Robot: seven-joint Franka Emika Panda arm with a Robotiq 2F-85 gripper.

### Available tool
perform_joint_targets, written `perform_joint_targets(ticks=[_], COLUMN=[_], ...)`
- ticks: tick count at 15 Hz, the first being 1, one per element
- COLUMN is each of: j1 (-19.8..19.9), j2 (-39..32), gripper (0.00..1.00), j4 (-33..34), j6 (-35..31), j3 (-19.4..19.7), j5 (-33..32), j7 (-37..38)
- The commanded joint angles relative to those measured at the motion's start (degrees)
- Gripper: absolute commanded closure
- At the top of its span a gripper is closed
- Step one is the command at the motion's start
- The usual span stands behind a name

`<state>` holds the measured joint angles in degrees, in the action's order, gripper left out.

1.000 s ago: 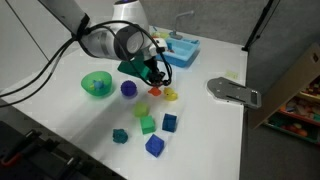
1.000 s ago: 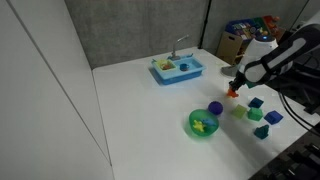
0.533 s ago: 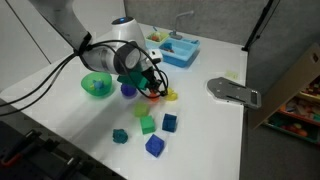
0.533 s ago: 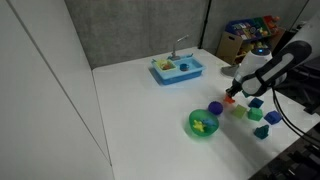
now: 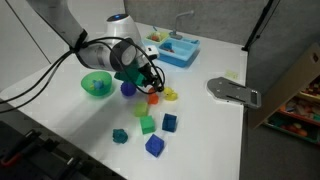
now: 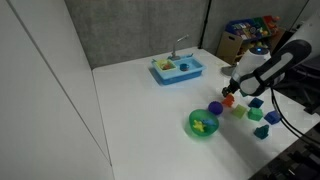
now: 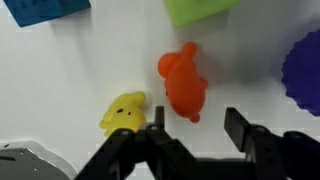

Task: Pick up the orange toy from the green bowl and put it on the table

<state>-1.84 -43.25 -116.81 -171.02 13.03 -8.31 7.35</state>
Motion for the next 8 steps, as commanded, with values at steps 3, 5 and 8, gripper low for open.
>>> perform_joint_targets(ticks=[3,5,8], j1=[0.25,0.79,1.28], j2=[8.35,10.93,14.89], gripper=[0.0,0.0,0.0], j4=[-3.82,-4.47,-5.5], j6=[7.18,11.63,18.72], j3=[-1.92,-3.04,-4.58], j5=[1.44,1.5,1.56], j7=[-1.81,-2.08,-2.43])
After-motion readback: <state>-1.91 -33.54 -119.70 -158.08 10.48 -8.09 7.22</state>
